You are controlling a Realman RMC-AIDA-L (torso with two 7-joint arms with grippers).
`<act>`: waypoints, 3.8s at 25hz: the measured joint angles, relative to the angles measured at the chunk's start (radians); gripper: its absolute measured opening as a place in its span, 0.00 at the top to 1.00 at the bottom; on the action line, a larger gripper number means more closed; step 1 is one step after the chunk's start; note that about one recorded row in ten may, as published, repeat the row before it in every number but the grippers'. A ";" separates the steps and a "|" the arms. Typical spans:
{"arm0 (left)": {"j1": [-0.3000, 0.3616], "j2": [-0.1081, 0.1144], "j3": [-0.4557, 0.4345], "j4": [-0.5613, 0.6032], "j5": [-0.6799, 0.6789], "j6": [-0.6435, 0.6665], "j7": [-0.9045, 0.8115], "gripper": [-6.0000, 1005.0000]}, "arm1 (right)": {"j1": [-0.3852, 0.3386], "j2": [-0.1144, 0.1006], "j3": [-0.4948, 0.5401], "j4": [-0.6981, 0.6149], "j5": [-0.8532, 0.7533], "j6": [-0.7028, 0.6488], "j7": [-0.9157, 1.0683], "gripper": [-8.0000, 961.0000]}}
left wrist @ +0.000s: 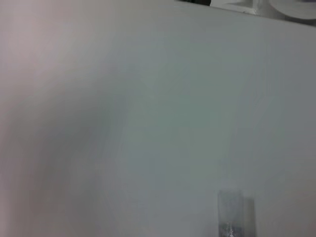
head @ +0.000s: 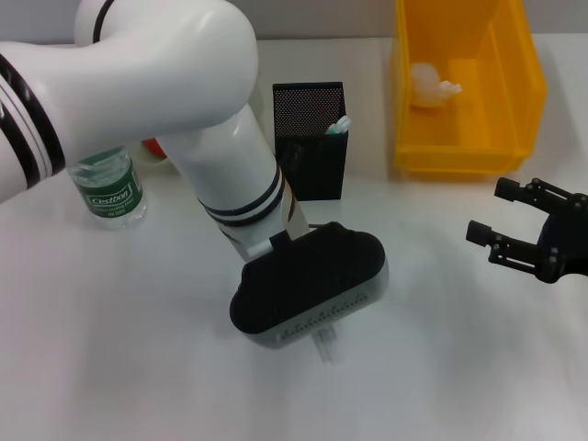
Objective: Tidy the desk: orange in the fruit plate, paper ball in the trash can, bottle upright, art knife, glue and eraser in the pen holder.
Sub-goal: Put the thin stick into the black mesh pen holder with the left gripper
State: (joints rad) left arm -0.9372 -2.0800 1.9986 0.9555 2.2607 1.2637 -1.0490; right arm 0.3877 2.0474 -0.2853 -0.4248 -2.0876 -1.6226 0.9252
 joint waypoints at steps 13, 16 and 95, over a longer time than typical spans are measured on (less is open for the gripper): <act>0.041 0.003 -0.319 -0.035 -0.165 0.111 0.018 0.83 | -0.005 -0.003 0.000 0.000 0.000 -0.004 0.006 0.17; 0.091 0.005 -0.403 -0.046 -0.237 0.119 0.045 0.84 | -0.010 -0.003 0.000 0.006 0.000 -0.014 0.013 0.17; 0.455 0.000 0.300 -0.494 -2.716 -0.180 0.285 0.85 | 0.022 0.014 -0.041 0.009 -0.001 -0.039 0.029 0.18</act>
State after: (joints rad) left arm -0.4818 -2.0800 2.2988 0.4617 -0.4557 1.0833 -0.7641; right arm 0.4093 2.0618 -0.3267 -0.4157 -2.0888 -1.6612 0.9541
